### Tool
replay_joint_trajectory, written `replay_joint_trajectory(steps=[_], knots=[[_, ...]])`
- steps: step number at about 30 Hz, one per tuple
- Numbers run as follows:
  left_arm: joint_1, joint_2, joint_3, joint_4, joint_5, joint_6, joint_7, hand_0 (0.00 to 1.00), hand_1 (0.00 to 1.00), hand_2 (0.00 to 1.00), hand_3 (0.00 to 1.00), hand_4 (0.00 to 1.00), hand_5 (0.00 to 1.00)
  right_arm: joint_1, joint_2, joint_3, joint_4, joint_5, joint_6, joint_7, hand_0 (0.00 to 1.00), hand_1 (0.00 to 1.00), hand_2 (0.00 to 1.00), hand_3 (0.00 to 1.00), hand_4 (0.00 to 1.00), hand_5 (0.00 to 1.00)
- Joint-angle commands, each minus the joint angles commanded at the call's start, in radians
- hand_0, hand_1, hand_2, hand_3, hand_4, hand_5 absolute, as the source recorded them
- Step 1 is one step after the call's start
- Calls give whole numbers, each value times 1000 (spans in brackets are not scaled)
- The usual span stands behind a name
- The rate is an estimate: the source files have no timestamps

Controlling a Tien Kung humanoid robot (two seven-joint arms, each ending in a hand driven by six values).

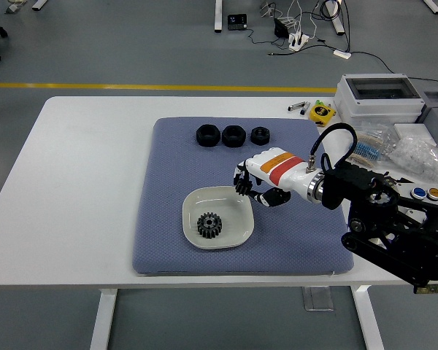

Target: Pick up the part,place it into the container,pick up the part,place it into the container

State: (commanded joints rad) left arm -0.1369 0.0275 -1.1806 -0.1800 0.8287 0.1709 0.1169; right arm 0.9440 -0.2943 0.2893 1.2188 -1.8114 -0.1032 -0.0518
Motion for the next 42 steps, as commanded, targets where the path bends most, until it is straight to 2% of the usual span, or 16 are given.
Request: replay_joint_trajectory(steps=[4,5,8,10,11,16,17,18,22,23,28,29,42], knots=[[1,0,-1,0,2,-1,1,710,619,649,564,613,682,21,35,-54,22,-14,34,-27,398,411,438,439,382,2],[1,0,0,0,4,-1,1,709,616,646,564,614,683,27,45,-68,24,-19,43,-35,409,421,450,471,473,2],[0,1,3,0,-2,-1,0,709,616,646,564,614,683,41,68,-100,24,-34,59,-50,409,421,450,471,473,2],[-2,2,3,0,-6,-1,0,709,616,646,564,614,683,49,84,-117,14,-42,63,-56,409,421,450,471,473,2],[-3,2,3,0,-7,-1,-1,710,614,647,564,616,685,51,91,-123,7,-43,63,-58,408,427,465,518,520,2],[-6,3,4,0,-11,-1,-1,710,614,647,564,616,685,58,116,-137,-28,-51,65,-68,408,427,465,518,520,2],[-7,3,4,0,-10,-1,-1,710,614,645,565,617,686,58,120,-138,-33,-54,67,-73,411,439,505,591,671,2],[-7,3,4,0,-10,-1,-1,710,614,645,565,617,686,59,123,-141,-37,-61,68,-82,411,439,505,591,671,2],[-9,3,-1,0,-4,-1,0,710,614,645,565,617,686,59,125,-139,-41,-74,65,-94,411,439,505,591,671,2],[-9,3,-1,0,-4,-1,0,710,613,644,564,617,688,59,124,-138,-40,-72,64,-91,410,441,519,661,765,18],[-8,3,-6,0,1,-1,1,710,613,644,564,617,688,60,115,-135,-28,-64,63,-73,410,441,519,661,765,18],[-8,3,-7,0,2,-1,1,709,610,643,563,617,689,59,115,-135,-25,-62,60,-69,401,450,541,726,827,54],[-9,2,-9,0,1,-1,0,710,609,642,564,617,690,54,128,-120,-21,-53,6,-47,392,448,554,731,817,54]])
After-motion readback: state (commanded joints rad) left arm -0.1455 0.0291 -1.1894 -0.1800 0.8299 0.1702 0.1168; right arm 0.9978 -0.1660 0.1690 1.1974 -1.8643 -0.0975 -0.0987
